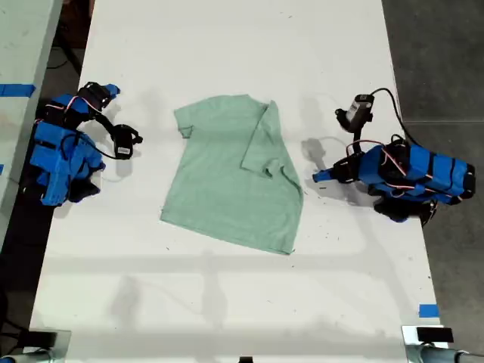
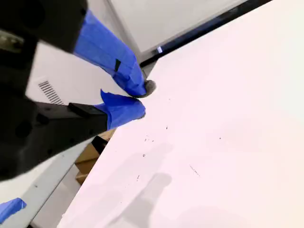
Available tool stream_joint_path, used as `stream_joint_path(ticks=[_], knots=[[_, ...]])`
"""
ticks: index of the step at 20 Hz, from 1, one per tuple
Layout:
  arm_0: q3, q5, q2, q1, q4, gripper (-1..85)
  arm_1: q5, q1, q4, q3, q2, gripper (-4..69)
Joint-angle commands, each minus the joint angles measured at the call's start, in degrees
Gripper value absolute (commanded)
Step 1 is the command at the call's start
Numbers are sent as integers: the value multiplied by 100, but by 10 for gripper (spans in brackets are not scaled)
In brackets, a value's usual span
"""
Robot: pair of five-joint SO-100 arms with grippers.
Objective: Fold t shirt
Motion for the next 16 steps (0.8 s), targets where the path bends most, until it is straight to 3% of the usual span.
stream_joint_path(ticks=[1,13,16], knots=[[220,9,26,-88,-35,23,-167,18,9,352,88,91],[220,0,26,-123,-35,23,-167,18,18,352,88,73],[220,-62,-26,1635,-44,48,-167,18,18,352,88,72]])
